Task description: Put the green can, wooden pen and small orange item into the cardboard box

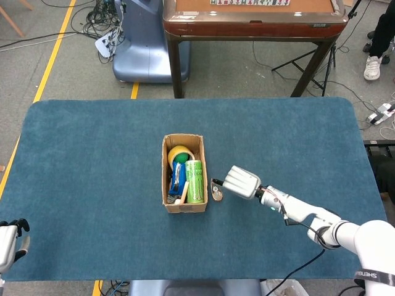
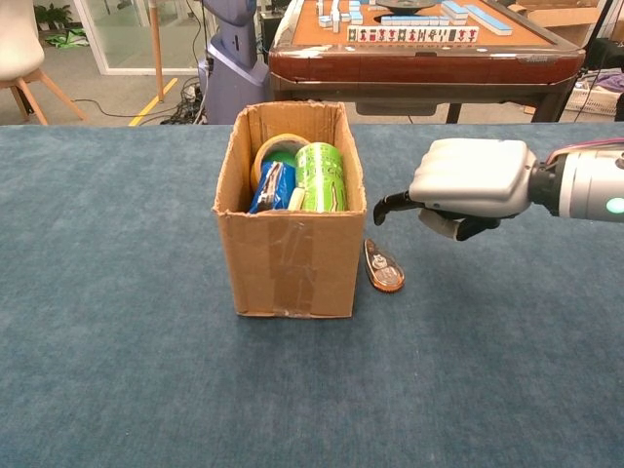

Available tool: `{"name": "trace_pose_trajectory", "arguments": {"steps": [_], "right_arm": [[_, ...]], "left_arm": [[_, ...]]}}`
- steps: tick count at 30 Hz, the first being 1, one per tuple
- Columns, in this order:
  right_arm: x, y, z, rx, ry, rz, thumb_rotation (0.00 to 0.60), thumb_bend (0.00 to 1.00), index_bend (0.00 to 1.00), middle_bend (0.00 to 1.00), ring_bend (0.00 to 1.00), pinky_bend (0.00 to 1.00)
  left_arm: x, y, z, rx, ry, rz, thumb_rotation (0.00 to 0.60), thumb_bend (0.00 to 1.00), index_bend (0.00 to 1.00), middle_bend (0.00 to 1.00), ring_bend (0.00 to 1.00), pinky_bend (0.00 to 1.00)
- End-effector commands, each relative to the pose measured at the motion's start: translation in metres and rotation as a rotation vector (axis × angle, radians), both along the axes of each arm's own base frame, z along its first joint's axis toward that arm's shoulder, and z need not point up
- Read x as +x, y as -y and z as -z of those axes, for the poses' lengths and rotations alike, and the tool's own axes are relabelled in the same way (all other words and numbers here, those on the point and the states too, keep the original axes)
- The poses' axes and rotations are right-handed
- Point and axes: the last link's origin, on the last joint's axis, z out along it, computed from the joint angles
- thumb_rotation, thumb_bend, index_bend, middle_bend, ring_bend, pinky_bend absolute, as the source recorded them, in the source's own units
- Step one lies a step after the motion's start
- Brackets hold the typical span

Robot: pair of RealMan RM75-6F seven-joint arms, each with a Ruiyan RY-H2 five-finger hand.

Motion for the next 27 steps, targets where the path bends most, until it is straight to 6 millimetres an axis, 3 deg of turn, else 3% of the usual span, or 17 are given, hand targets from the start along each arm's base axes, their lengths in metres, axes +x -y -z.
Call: {"name": "trace_pose_trajectory", "arguments": {"steps": [1,27], "right_arm": [[-0.003,-0.002,0.005,0.021,0.005,0.002,0.600,0.86,0.22,0.93,0.98,1.00],[-0.012,-0.002,0.026,0.085,-0.043,0.040,0.600,0.86,0.22,0.93,0.98,1.00]], "left_arm": [[0.000,0.000,0.000,-0.001,0.001,-0.002,0.600,0.37,0.49,0.54,0.45,0.56],[-0.004,0.000,-0.003,0.013,-0.005,-0.036,0.600,0.37,0.50,0.54,0.45,0.56]]}}
